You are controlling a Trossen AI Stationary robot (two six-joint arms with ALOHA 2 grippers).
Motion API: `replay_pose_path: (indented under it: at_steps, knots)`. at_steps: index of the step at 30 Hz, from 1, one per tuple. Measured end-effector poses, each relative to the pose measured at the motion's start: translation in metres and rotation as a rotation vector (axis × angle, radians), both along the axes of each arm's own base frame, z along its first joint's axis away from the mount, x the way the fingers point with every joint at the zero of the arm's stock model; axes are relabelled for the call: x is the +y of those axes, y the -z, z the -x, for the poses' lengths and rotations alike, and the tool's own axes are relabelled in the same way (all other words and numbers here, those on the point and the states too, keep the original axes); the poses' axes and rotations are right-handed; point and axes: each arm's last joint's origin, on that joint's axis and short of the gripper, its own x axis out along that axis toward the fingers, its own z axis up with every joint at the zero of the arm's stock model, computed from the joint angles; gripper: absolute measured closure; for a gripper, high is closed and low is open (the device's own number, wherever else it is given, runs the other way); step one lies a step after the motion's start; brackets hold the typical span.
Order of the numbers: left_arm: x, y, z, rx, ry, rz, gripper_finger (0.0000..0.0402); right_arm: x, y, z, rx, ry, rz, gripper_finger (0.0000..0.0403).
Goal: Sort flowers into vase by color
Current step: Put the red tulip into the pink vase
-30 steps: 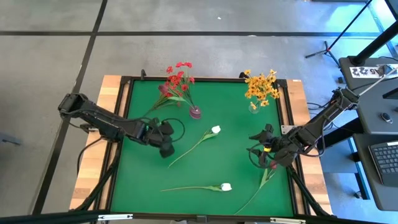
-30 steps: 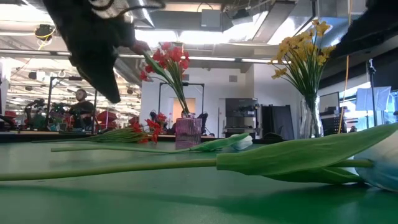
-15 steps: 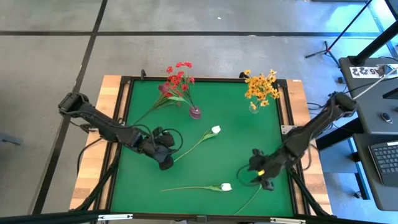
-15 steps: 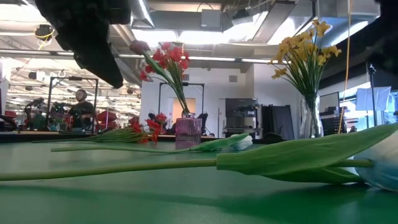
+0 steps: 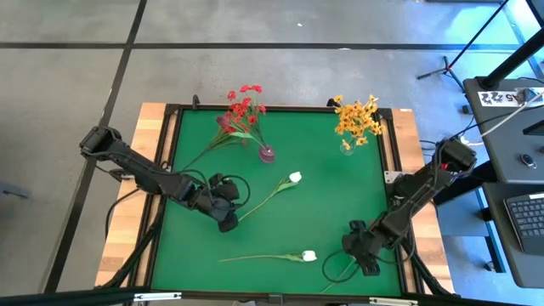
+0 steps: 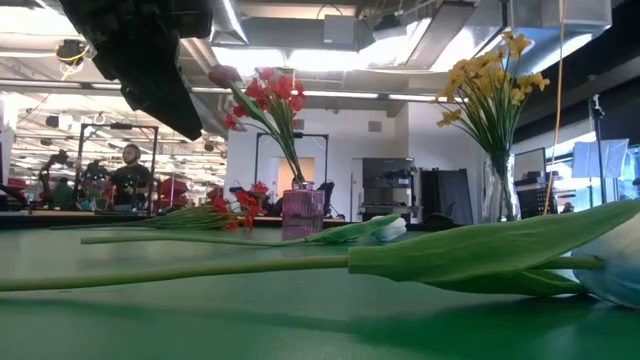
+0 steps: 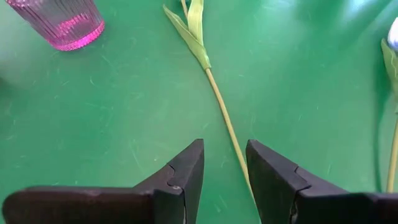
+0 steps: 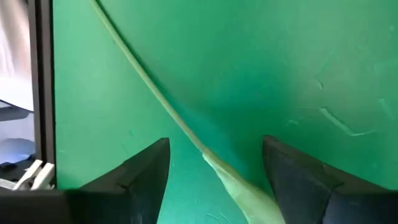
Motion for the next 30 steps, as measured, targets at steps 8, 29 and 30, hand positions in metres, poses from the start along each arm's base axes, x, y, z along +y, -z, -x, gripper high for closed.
replay_pose_path:
  at_steps: [8, 29, 30]
  knots:
    - [0.0, -0.001, -0.001, -0.014, -0.007, 0.011, 0.0285, 0.0, 0.001, 0.006, 0.013, -0.011, 0.051, 0.015]
    - [0.0, -0.001, -0.001, -0.013, -0.006, 0.01, 0.0285, -0.013, 0.007, 0.012, 0.007, 0.019, 0.25, 0.0234]
    - [0.0, -0.001, -0.001, -0.014, -0.006, 0.01, 0.0285, -0.014, 0.007, 0.012, 0.003, 0.02, 0.259, 0.0245]
